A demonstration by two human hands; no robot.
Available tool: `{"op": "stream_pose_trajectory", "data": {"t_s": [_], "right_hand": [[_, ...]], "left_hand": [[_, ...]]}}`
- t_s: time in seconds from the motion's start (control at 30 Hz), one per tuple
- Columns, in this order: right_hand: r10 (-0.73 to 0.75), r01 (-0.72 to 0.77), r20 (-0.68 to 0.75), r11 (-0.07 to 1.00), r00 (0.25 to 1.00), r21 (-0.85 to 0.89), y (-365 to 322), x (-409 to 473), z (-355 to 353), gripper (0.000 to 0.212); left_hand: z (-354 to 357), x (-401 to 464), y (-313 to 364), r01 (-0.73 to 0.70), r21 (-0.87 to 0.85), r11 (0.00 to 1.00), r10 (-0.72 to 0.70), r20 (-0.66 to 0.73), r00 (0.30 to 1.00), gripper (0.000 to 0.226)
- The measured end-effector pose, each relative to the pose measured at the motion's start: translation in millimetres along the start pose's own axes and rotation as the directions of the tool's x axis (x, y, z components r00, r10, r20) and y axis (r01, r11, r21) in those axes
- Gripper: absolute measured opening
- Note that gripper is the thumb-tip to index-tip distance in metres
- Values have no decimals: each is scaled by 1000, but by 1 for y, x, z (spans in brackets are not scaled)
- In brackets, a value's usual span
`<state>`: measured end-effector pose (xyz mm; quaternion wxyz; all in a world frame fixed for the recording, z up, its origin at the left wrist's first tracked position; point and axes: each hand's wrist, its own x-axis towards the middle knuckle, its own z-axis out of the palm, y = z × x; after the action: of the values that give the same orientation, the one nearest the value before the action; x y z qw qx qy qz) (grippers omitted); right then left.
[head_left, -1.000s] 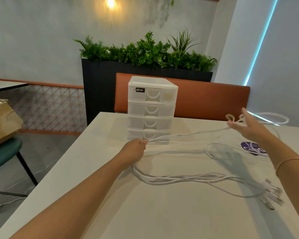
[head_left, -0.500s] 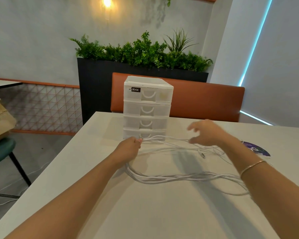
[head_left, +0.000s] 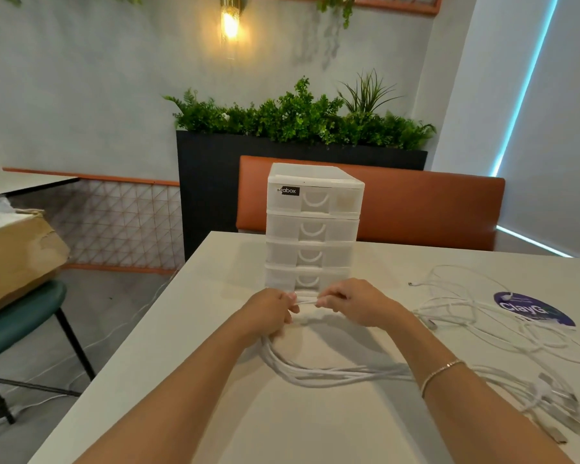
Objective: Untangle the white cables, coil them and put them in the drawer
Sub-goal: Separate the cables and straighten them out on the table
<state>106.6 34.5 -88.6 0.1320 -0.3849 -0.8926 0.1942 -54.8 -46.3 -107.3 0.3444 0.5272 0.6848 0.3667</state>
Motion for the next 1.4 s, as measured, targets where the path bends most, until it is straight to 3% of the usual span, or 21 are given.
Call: {"op": "stream_pose_trajectory", "data": {"t_s": [0.1,0.2,0.3,0.37,0.47,0.57,0.7,0.83,0.93,1.0,1.1,1.17,1.2,1.27,1.3,1.4], "right_hand": [[-59,62,-63,997,996,37,-4,4,3,21],[-107,112,-98,993,989,48,-10,9,6,20],[-133,138,-138,990,981,28,-14,11,10,19],[-128,137,-159,990,979,45,-13,11,11,16],[-116,126,-109,987,987,96,-7,7,7,8],[-53,53,-7,990,999,130,9,3,-7,20],[33,-15,92,983,995,-185,39,-7,-41,26],[271,-187,105,850,957,-493,86,-26,-86,31],[454,-418,-103,678,885,-605,119,-45,-118,22],[521,-527,-210,592,828,-609,134,-56,-137,5],[618,-624,-252,511,744,-591,138,-61,-141,60],[572,-571,-245,503,783,-649,112,-51,-125,80],[483,-490,-222,544,847,-681,91,-45,-113,83],[172,-221,-139,772,975,-596,46,-28,-81,69],[15,-67,-108,869,994,-489,26,-22,-63,59],[-143,119,-55,944,988,-309,-20,-5,-13,38]], "left_hand": [[-14,-2,4,9,13,1000,-9,11,1000,22],[-24,-1,7,-100,31,994,102,-50,994,18],[-20,0,8,-146,112,983,142,44,989,15],[-16,2,4,-106,60,993,101,83,991,17],[-15,4,-1,-103,-6,995,103,83,991,21],[-15,3,-1,-110,14,994,108,77,991,22],[-16,5,-1,-72,47,996,70,45,997,29],[-17,5,-3,-44,43,998,43,23,999,31],[-15,5,-3,-34,45,998,33,15,999,31],[-17,4,-2,-28,38,999,28,9,1000,32],[-19,3,-3,-17,7,1000,17,-4,1000,33],[-18,2,0,-23,8,1000,23,0,1000,35],[-17,2,1,-25,10,1000,25,2,1000,36],[-16,2,3,-26,19,999,26,13,1000,32],[-16,1,2,-33,25,999,32,15,999,30],[-16,0,-1,-74,46,996,73,5,997,22]]}}
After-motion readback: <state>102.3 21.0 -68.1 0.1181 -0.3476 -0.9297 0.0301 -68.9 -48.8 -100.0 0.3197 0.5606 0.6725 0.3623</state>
